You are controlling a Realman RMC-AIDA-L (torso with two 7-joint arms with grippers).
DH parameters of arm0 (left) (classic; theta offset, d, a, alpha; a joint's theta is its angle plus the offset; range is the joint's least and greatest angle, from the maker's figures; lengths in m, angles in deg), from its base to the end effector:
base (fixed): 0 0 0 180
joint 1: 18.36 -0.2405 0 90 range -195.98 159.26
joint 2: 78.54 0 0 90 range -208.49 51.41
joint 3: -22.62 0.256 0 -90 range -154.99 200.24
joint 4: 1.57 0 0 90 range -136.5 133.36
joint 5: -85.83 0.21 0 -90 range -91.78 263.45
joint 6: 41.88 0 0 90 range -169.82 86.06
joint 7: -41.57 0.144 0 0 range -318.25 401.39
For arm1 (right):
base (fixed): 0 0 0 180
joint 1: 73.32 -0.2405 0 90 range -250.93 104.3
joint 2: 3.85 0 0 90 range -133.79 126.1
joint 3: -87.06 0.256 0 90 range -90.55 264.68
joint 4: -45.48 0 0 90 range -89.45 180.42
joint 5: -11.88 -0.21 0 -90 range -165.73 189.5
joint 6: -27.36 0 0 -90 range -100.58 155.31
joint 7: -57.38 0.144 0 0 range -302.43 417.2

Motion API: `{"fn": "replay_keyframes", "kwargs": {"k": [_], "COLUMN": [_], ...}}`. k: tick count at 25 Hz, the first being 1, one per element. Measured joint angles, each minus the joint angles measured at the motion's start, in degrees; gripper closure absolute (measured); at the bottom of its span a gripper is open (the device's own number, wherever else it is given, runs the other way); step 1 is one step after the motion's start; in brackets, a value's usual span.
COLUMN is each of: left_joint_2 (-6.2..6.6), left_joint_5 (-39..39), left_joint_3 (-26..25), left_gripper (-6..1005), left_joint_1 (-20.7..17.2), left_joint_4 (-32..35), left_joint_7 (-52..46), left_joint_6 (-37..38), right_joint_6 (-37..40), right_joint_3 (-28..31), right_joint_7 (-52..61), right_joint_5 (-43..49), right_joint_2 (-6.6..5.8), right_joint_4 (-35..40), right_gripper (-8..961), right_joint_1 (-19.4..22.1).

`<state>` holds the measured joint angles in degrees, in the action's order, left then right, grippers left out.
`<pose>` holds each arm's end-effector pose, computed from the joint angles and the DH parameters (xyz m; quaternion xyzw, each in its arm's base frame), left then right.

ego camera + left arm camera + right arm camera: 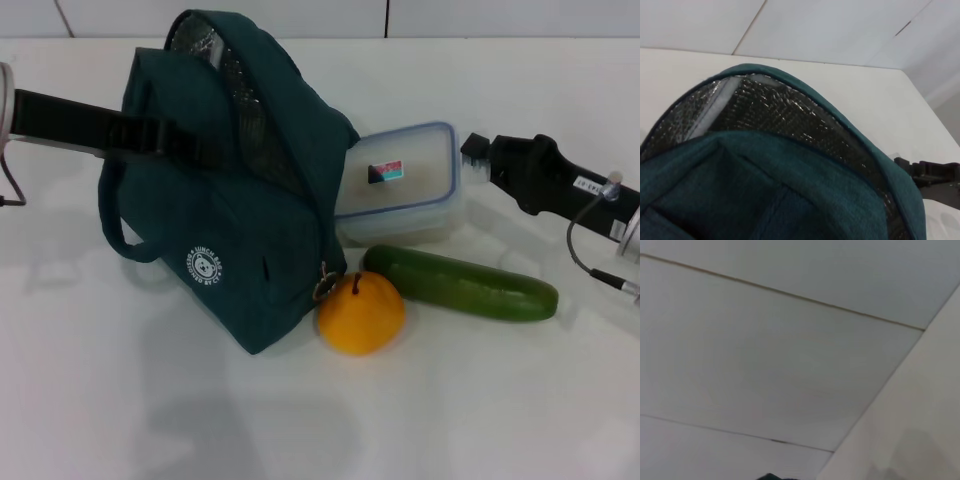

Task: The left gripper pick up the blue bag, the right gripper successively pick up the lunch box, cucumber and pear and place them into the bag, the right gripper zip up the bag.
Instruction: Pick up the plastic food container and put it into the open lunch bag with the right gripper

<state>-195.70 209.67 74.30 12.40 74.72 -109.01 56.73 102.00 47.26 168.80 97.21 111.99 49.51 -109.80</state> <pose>-0.1889 0.3478 0.0762 -0.8529 -0.4992 -0.1120 0.1035 0.2664 0.3520 -0.0385 -0.6219 0.6426 0.4438 0.0575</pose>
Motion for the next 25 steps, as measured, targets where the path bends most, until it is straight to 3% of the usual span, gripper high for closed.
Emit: {"fn": "replay_keyframes", "kwargs": {"k": [6,25], "left_joint_2": [0.0,-0.22], "left_joint_5": [0.0,-0.39], "left_joint_3": [0.0,0.0], "left_gripper": [961,961], "left_joint_1": [-0.26,-0.09], "left_joint_4": [0.0,0.02], "left_joint_7": [0.1,0.11], "left_joint_6": [0.01,0.36], "right_joint_6": [1.9,10.91], "right_joint_3": [0.4,0.43], "right_joint_7": [0.08,2.96], "right_joint_5": [-3.37,-16.25], "right_joint_2": [0.0,-0.22], "right_joint_4": [0.16,-0.88], "right_gripper": [856,857], "right_joint_1": [1.07,8.65]}}
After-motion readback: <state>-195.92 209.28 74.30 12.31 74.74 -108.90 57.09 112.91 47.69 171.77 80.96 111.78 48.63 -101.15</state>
